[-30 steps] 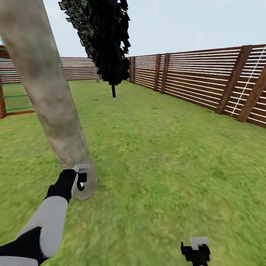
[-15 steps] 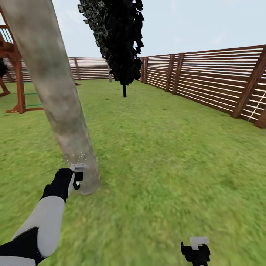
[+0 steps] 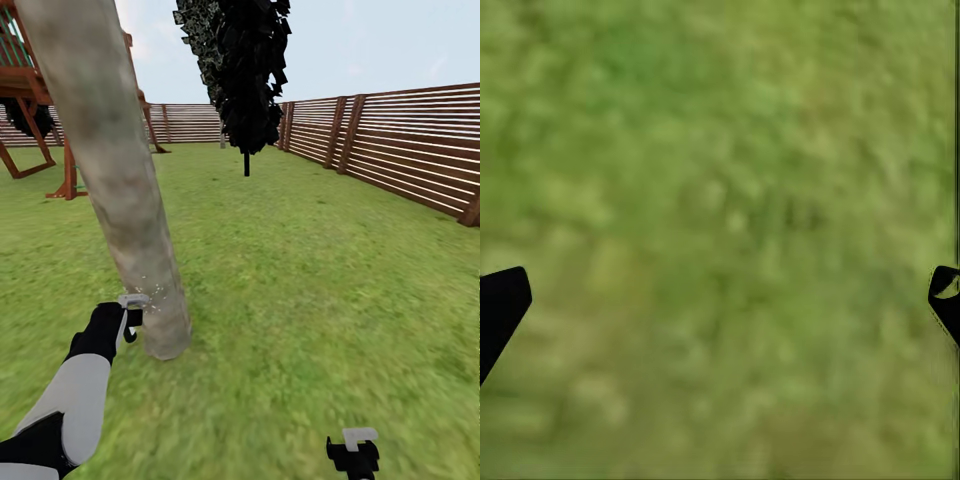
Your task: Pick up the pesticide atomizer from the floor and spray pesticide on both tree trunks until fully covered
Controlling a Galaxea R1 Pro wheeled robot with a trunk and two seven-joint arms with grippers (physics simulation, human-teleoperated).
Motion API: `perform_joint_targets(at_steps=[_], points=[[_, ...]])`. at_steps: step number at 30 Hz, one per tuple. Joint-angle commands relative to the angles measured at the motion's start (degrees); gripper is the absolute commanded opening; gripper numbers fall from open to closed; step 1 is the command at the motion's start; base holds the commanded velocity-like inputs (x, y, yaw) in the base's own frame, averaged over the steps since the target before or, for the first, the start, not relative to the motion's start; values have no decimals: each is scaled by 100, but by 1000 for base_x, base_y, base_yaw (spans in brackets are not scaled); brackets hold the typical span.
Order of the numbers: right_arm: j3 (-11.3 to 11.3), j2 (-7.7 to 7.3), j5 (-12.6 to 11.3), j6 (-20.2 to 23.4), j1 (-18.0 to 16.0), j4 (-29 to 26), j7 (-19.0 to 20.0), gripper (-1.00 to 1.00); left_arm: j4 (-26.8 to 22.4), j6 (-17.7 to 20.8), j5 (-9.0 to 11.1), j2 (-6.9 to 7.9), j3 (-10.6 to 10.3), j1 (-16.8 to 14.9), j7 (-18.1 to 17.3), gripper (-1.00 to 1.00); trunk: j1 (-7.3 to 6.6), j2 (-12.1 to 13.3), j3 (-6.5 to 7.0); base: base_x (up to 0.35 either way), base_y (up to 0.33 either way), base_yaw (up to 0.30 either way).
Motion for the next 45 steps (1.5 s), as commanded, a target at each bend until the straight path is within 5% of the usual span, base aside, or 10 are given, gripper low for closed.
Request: perform_joint_targets(at_steps=[1,40,42,45], points=[[-43,0,60,-22,-6,12,-20,100,10,20,-49,-6,18,-5,-44,-100,0,-2,-5,13,-273,5],[-43,0,51,-22,-6,12,-20,100,65,6,-38,-36,27,-1,-26,-100,0,-2,-5,82,-267,90],[-43,0,53,-22,-6,12,-20,100,133,-42,-50,18,39,291,-20,-100,0,-2,-5,156,-253,277],[-43,0,58,-22,-6,12,-20,100,142,-51,-35,288,105,528,-37,-100,0,-2,-5,156,-253,277]])
